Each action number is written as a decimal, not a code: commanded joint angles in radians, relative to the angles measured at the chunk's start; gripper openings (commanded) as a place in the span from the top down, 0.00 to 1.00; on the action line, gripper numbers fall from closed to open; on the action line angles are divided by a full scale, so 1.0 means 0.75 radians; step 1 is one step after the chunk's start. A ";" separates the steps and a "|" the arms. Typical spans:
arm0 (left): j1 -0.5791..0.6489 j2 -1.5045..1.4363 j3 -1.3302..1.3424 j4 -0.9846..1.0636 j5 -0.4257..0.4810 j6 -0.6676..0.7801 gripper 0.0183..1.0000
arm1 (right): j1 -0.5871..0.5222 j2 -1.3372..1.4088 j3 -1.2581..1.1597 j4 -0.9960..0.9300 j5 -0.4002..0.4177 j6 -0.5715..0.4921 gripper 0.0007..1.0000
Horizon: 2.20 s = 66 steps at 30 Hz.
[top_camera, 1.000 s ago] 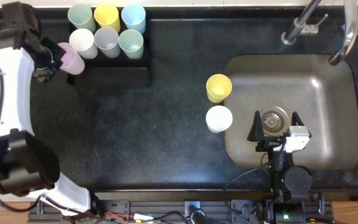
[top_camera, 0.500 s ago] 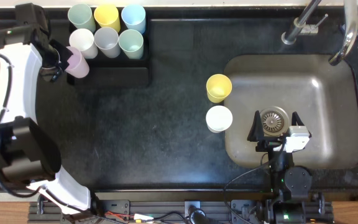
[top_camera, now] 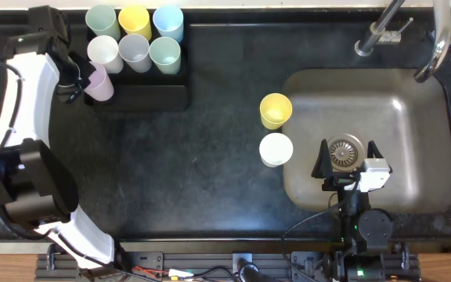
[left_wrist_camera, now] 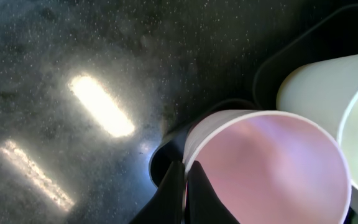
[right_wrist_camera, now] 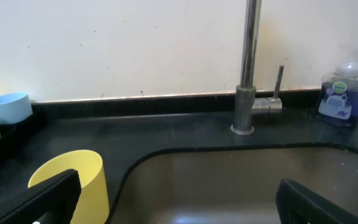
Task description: Store Cups
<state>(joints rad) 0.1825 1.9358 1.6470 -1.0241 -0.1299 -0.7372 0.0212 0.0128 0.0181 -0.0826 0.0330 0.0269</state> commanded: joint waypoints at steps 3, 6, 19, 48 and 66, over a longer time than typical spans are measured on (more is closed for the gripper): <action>-0.015 0.010 -0.006 0.036 -0.014 0.010 0.98 | 0.001 -0.010 -0.017 0.007 0.001 0.009 0.00; -0.019 0.010 -0.006 0.028 -0.014 0.010 0.65 | 0.001 -0.010 -0.017 0.007 0.001 0.009 0.00; -0.026 -0.031 -0.006 0.006 0.032 0.011 0.00 | 0.001 -0.010 -0.017 0.007 0.001 0.009 0.00; -1.389 0.085 0.202 0.098 -0.104 -0.156 0.00 | 0.001 -0.010 -0.017 0.007 0.001 0.009 0.00; -1.276 0.100 0.206 0.093 -0.058 -0.171 0.00 | 0.001 -0.010 -0.017 0.007 0.001 0.009 0.00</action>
<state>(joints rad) -0.8005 2.0037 1.7725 -0.9531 -0.1947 -0.8402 0.0212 0.0128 0.0181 -0.0822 0.0330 0.0265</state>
